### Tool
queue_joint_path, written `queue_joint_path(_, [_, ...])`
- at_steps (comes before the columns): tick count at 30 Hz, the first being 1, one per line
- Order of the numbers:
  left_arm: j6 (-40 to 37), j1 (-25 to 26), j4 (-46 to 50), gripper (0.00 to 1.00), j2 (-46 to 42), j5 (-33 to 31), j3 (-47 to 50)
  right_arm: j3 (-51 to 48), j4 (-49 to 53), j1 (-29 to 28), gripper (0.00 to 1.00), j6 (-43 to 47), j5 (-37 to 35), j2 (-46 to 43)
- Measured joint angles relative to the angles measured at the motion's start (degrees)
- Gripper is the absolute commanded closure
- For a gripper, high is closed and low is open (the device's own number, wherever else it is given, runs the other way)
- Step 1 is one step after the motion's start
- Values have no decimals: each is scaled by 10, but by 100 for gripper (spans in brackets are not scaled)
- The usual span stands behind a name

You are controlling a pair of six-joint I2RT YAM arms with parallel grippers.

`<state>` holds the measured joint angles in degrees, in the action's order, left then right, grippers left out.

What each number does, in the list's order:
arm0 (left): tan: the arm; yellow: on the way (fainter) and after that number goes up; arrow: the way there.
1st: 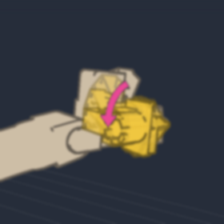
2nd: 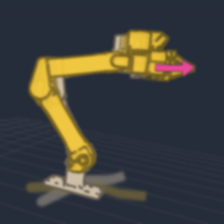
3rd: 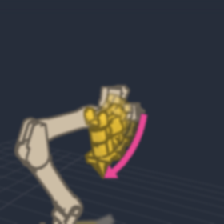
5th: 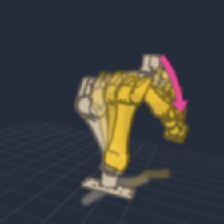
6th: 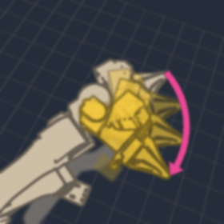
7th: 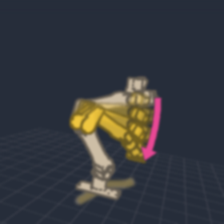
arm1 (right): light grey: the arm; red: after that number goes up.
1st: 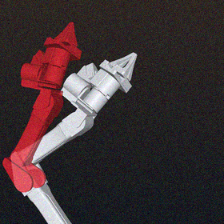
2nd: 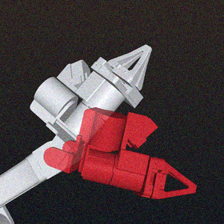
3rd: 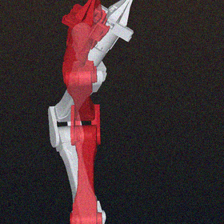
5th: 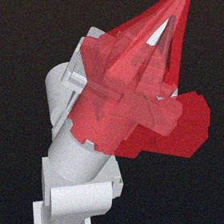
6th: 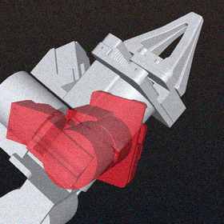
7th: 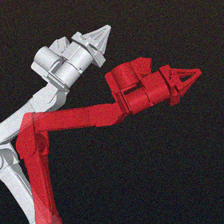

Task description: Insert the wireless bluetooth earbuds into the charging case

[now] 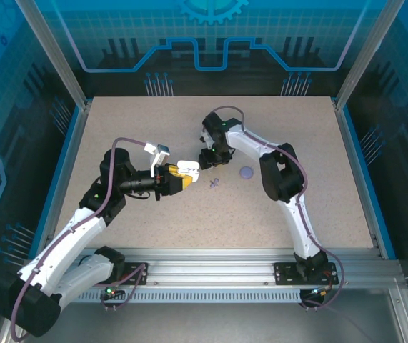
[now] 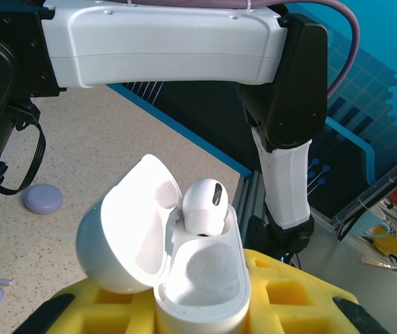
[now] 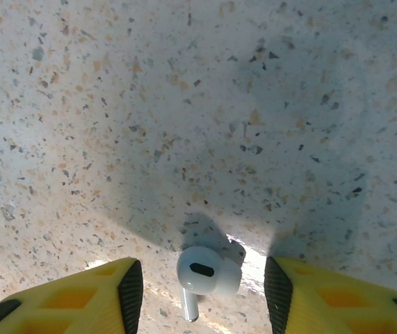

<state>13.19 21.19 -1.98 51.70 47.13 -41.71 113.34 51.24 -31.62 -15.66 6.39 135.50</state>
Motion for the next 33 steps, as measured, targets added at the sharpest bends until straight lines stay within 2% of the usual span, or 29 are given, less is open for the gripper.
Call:
queue_joint_path(5, [0,0,0,88,0,0,0,15,13,-7,50,0,-7,9])
queue_joint_path(26, [0,0,0,88,0,0,3,104,93,-44,57,2,-125,59])
queue_joint_path(33, [0,0,0,88,0,0,3,120,105,-51,63,2,-139,68])
